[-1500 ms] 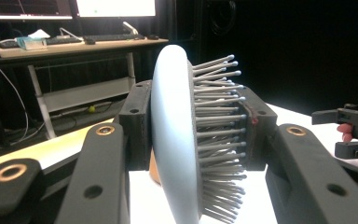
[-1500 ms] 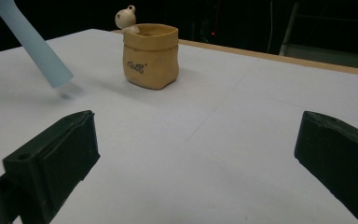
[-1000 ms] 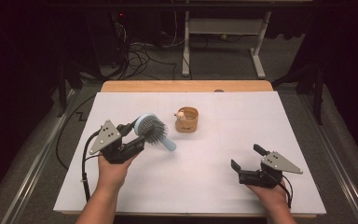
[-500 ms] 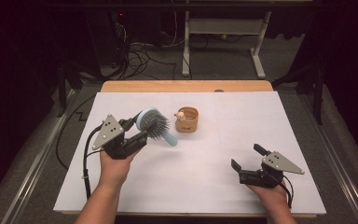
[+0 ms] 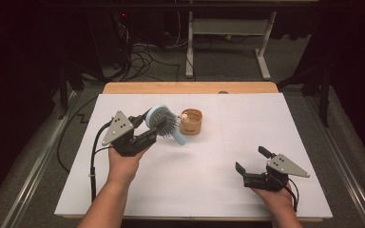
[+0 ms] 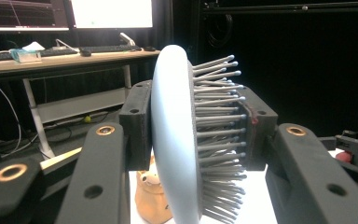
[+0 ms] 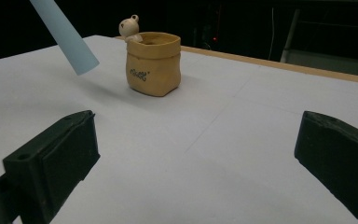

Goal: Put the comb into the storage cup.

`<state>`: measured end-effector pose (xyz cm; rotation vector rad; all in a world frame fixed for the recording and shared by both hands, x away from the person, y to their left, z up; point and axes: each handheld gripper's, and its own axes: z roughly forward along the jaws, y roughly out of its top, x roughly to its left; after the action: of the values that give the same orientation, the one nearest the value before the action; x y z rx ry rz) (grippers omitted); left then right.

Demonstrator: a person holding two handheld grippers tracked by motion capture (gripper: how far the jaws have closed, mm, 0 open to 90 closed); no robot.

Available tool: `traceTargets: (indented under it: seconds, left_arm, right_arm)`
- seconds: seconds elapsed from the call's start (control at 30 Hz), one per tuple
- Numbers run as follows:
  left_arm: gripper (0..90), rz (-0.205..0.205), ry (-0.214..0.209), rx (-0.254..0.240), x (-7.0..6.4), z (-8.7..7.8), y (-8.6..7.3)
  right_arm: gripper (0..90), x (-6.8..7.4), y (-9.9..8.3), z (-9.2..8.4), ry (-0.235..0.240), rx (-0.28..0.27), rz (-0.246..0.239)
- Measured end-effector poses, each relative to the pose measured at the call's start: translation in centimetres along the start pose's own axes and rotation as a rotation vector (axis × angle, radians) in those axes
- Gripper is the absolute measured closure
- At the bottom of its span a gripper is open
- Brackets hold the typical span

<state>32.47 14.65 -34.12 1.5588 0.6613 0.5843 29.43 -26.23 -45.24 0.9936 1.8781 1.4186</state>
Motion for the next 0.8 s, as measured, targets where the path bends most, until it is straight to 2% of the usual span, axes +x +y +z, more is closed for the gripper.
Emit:
traceTargets:
  seconds: [0.37, 0.47, 0.8]
  left_arm:
    - [55.8, 0.010, -0.007, -0.004, 0.0, 1.5, 1.0]
    - [55.8, -0.002, -0.013, -0.011, 0.1, 1.8, 1.3]
    - [55.8, 0.007, -0.003, -0.016, 0.6, 2.9, 2.4]
  right_arm:
    - [0.1, 0.0, 0.0, 0.0, 0.000, -0.003, 0.002]
    - [0.1, 0.0, 0.0, 0.0, 0.000, -0.003, 0.001]
    - [0.1, -0.1, 0.0, -0.1, -0.002, -0.006, 0.006]
